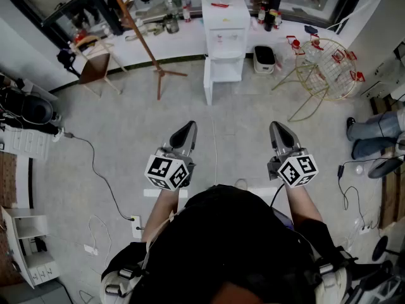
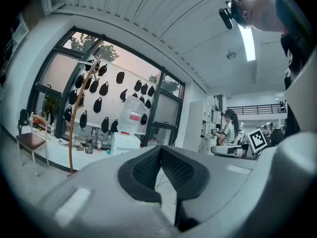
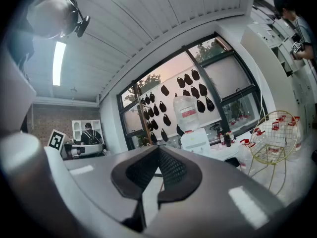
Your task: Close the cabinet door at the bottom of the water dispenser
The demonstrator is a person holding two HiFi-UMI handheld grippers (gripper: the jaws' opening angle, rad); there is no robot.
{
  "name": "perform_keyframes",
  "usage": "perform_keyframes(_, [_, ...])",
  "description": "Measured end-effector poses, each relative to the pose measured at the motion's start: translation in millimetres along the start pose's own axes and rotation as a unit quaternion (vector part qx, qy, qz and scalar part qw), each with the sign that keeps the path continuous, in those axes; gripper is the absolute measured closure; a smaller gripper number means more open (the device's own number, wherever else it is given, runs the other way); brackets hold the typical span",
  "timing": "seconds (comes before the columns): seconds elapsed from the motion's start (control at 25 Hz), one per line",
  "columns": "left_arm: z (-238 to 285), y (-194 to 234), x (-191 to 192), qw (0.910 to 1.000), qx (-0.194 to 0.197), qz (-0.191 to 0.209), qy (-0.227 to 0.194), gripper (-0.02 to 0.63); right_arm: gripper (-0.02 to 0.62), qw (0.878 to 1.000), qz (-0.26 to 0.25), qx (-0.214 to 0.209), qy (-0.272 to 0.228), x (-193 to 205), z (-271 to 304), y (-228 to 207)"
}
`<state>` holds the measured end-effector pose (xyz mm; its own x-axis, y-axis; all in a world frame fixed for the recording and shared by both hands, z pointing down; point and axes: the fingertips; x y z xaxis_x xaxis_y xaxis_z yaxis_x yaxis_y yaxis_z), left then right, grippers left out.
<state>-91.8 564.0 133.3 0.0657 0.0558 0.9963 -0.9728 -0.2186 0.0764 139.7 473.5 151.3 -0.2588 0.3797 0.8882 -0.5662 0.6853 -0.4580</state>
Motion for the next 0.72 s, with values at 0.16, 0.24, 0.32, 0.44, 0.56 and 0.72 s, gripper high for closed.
perform_keyframes(0.16, [3.6,-2.3,3.4,1.0,0.0,-0.001,0.002,0.604,0.591,1.0,-0.001,-0.001,0.001,0.5,1.7,-3.3])
perform_keyframes(0.24, [5.1,-2.3,5.0,1.0,0.0,-0.002,0.002,0.604,0.591,1.0,-0.003,-0.003,0.002,1.6,2.6,-3.4])
perform_keyframes(0.32, [6.6,-3.0,5.4,1.0,0.001,-0.002,0.002,0.606,0.591,1.0,-0.005,-0.004,0.002,1.6,3.0,-2.7])
perform_keyframes(0.44, [10.0,-6.2,7.1,1.0,0.005,0.0,0.005,0.606,0.591,1.0,-0.011,-0.006,0.002,0.9,2.5,-2.6])
perform_keyframes(0.56, [12.2,-11.4,9.0,0.9999,0.009,0.005,0.009,0.604,0.591,1.0,-0.017,-0.01,0.002,0.3,0.9,-2.3])
perform_keyframes(0.72, [13.3,-16.0,9.2,0.9997,-0.004,0.023,0.008,0.573,0.587,0.999,-0.049,-0.015,-0.01,-3.1,-3.4,1.5])
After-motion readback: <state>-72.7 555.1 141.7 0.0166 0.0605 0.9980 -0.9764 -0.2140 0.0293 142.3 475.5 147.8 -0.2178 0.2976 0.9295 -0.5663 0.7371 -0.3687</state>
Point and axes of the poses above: the fingertips, and each gripper's own axes: z forward along the fingers, y to its left, x out of its underside, and after that the axes turned 9 degrees about z, right-handed
